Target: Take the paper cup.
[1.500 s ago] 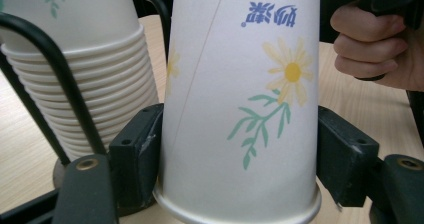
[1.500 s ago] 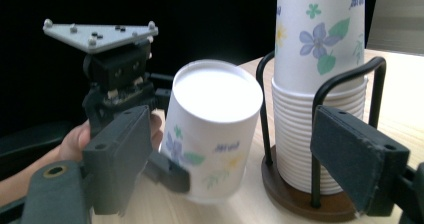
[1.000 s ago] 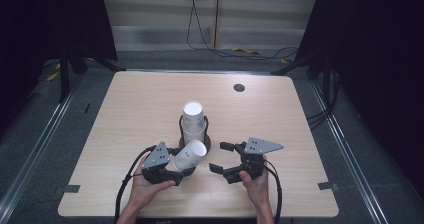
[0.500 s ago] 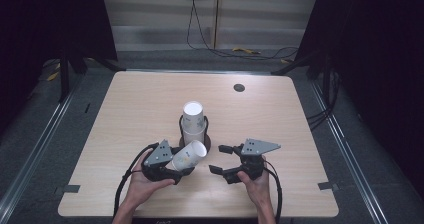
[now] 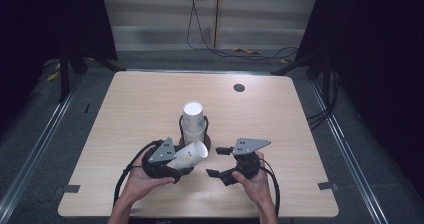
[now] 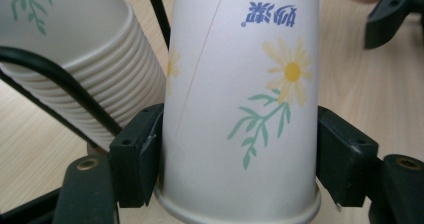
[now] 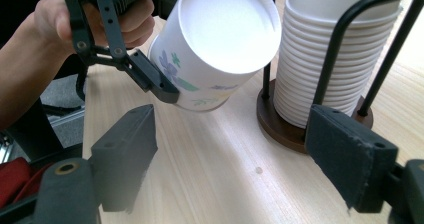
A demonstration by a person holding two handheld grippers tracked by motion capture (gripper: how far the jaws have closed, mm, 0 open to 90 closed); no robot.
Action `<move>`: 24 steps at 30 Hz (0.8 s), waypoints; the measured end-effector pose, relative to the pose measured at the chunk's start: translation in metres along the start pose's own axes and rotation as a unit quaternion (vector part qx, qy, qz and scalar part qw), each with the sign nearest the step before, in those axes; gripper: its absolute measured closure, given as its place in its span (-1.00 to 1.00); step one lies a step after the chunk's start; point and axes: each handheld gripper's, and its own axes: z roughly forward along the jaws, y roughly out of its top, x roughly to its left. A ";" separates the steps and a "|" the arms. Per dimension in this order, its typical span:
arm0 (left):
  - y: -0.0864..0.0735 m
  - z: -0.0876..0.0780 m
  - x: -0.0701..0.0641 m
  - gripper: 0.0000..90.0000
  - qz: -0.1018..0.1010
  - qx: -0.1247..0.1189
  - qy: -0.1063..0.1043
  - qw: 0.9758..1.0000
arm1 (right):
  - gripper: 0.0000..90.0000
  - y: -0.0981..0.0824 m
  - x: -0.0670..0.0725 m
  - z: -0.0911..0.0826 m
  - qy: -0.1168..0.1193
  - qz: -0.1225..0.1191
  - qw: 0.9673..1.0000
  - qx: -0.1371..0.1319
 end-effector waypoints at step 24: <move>0.010 0.006 0.001 -0.34 0.048 0.089 -0.003 0.995 | -0.52 0.017 -0.004 0.019 0.021 -0.024 0.996 0.086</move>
